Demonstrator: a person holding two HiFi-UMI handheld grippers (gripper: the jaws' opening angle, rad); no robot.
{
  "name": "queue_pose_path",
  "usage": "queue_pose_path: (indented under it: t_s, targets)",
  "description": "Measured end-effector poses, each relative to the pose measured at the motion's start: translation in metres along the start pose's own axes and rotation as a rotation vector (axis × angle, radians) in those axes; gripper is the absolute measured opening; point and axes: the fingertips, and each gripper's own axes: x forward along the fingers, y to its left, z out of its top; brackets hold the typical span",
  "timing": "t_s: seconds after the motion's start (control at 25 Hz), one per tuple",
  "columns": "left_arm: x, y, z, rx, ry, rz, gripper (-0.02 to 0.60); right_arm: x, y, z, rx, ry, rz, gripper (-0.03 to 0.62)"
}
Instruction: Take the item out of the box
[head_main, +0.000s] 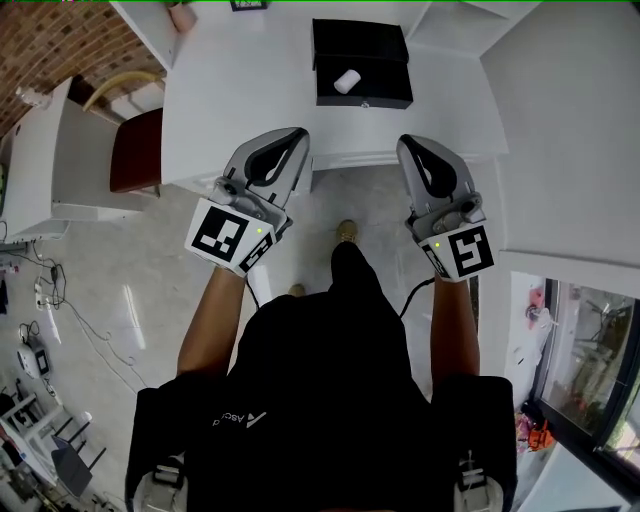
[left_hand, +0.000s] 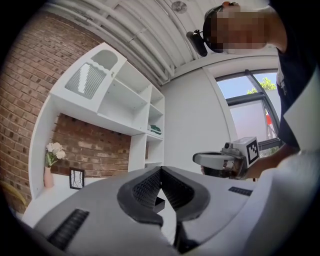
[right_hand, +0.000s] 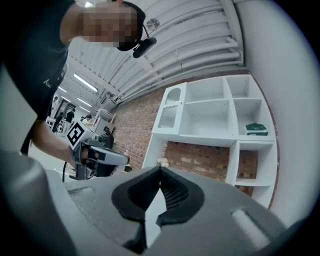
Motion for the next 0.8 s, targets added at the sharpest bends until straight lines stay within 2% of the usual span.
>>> queue_pose_path:
  t_s: [0.36, 0.6, 0.72, 0.8]
  targets:
    - [0.134, 0.048, -0.050, 0.039, 0.157, 0.046, 0.000, 0.038, -0.106, -0.053, 0.021, 0.019, 0.083, 0.002]
    - [0.198, 0.078, -0.089, 0.058, 0.302, 0.113, 0.001, 0.052, -0.147, -0.085, 0.061, 0.054, 0.149, 0.002]
    - [0.219, 0.091, -0.109, 0.075, 0.389, 0.123, 0.007, 0.060, -0.163, -0.098, 0.080, 0.058, 0.167, 0.002]
    - [0.230, 0.094, -0.125, 0.082, 0.456, 0.113, 0.032, 0.063, -0.171, -0.105, 0.096, 0.061, 0.169, 0.002]
